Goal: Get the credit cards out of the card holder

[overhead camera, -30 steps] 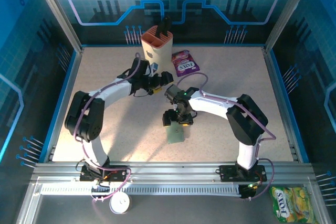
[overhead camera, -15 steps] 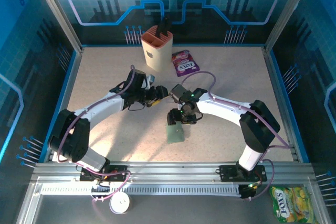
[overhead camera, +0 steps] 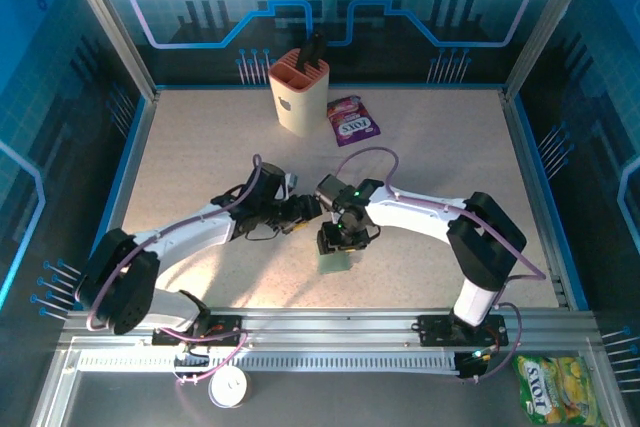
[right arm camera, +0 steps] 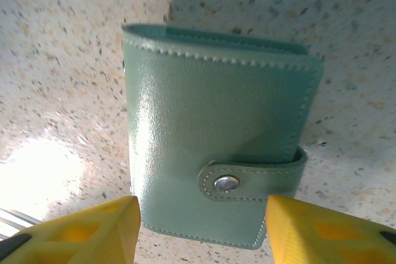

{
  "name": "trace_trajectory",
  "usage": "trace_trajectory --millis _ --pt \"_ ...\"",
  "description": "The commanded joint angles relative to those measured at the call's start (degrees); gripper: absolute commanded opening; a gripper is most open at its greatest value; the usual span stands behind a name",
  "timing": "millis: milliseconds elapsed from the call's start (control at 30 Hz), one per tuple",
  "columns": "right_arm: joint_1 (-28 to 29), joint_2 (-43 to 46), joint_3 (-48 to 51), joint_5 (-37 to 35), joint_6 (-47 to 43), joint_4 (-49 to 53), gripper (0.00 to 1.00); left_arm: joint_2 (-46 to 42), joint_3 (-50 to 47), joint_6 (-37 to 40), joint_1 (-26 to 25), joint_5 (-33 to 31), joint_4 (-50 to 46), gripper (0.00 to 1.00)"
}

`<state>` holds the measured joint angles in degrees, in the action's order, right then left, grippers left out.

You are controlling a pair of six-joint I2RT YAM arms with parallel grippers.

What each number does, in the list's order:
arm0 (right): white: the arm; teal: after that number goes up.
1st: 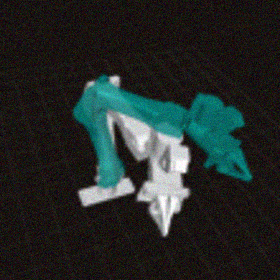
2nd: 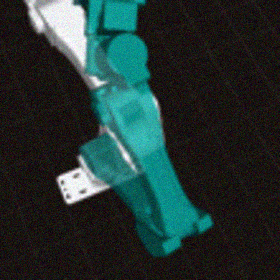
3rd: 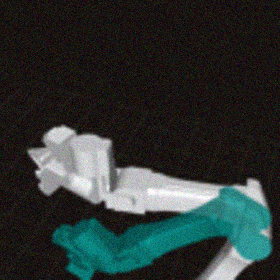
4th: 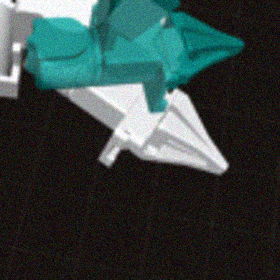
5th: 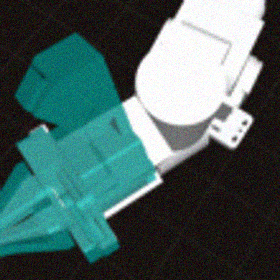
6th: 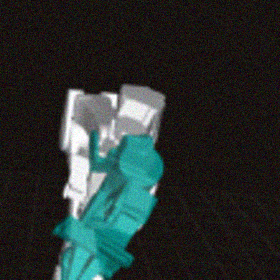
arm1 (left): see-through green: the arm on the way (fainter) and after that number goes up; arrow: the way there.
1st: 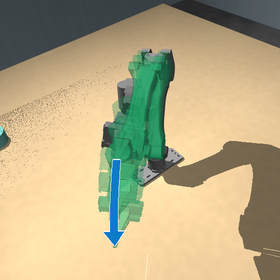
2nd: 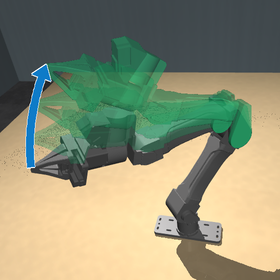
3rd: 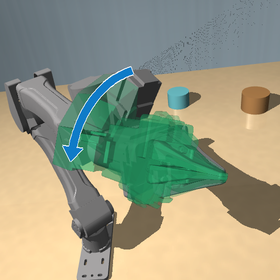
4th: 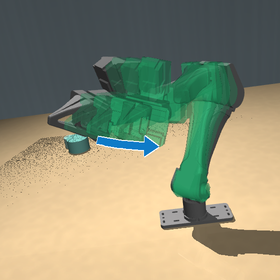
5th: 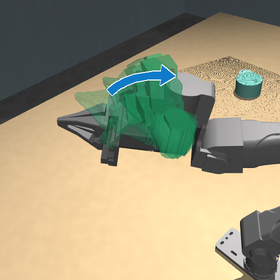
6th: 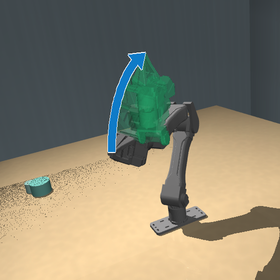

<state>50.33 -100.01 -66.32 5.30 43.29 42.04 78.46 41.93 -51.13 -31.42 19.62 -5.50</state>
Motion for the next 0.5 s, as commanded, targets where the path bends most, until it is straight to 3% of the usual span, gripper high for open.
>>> trace_trajectory --millis 0,167,467 --pt "1.5 -1.79 -2.0 -2.52 -1.21 4.11 0.55 -2.76 -1.34 -0.82 -0.33 -3.43 -0.45 0.55" --pt "1.64 -3.21 -4.02 -4.77 -2.69 5.95 0.48 -3.64 -2.62 -1.72 -0.4 -4.24 -1.91 0.57" --pt "1.79 -4.39 -5.57 -5.3 -4.0 6.61 0.45 -5.63 -5.41 -3.24 -0.31 -4.87 -0.85 0.59"
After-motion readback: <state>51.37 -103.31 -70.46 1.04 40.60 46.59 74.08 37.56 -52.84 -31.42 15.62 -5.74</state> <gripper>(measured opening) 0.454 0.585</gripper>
